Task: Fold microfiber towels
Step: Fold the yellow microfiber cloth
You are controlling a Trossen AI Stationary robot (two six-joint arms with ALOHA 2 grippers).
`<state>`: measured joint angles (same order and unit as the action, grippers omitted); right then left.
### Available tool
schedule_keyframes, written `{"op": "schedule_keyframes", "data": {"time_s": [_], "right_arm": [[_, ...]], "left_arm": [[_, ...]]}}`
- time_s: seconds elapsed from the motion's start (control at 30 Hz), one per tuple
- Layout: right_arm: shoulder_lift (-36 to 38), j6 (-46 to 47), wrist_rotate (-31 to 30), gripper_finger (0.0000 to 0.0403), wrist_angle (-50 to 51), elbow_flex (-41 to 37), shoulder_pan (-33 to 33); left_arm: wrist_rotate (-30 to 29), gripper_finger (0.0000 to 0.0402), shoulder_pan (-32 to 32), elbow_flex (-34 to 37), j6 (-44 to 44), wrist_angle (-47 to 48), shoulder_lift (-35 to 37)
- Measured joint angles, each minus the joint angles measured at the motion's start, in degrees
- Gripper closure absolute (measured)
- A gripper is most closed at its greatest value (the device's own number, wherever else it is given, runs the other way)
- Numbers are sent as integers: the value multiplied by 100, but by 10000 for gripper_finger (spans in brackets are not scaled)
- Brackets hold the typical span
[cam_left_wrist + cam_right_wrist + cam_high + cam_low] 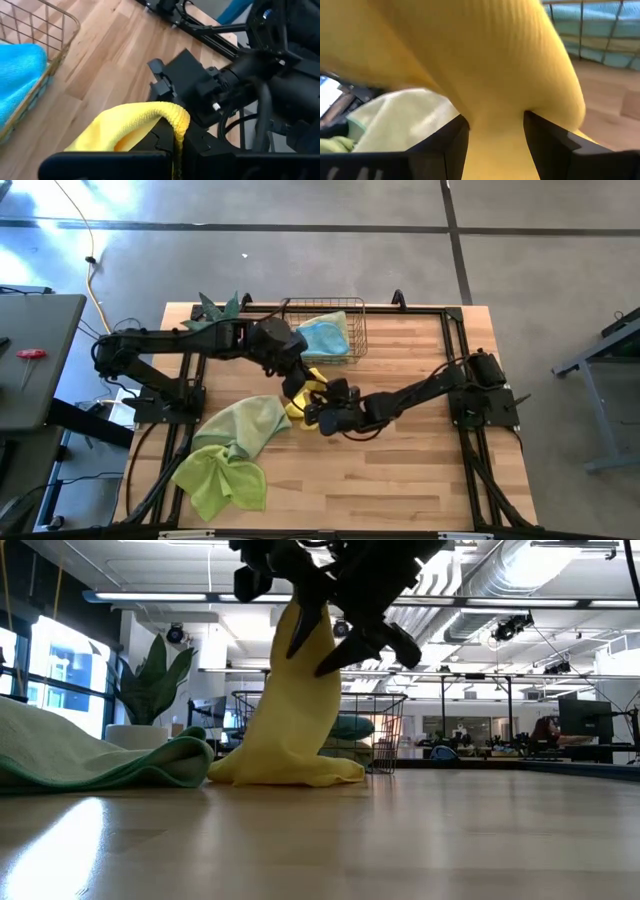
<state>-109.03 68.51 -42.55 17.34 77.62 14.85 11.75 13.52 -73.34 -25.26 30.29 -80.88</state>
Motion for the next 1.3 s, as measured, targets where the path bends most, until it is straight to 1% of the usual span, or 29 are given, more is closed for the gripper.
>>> {"op": "schedule_keyframes", "data": {"time_s": [0.13,0.27,0.43,0.5,0.6,0.7,0.87,0.97,1.1,1.17,1.3], "right_arm": [[0,343,123,221,564,0,29],[0,758,133,221,1083,0,105],[0,936,180,221,1218,0,185],[0,945,290,221,1380,2,188],[0,897,574,221,2095,1,188],[0,1038,818,221,2926,2,188],[27,1157,919,221,3759,0,159],[176,1101,1030,221,3773,0,151],[384,734,1489,221,3438,0,165],[440,660,1616,222,3412,0,194],[451,1054,1650,221,3209,0,209]], "left_arm": [[41,401,89,0,0,-1,1],[227,401,185,0,52,-7,7],[310,401,275,0,124,-9,9],[310,401,318,0,148,-7,9],[350,401,410,0,151,13,9],[440,401,489,0,197,39,9],[461,401,529,0,288,126,11],[459,401,570,0,302,296,11],[425,401,638,-1,362,467,11],[415,401,644,-2,392,496,11],[417,401,638,-2,404,481,11]]}}
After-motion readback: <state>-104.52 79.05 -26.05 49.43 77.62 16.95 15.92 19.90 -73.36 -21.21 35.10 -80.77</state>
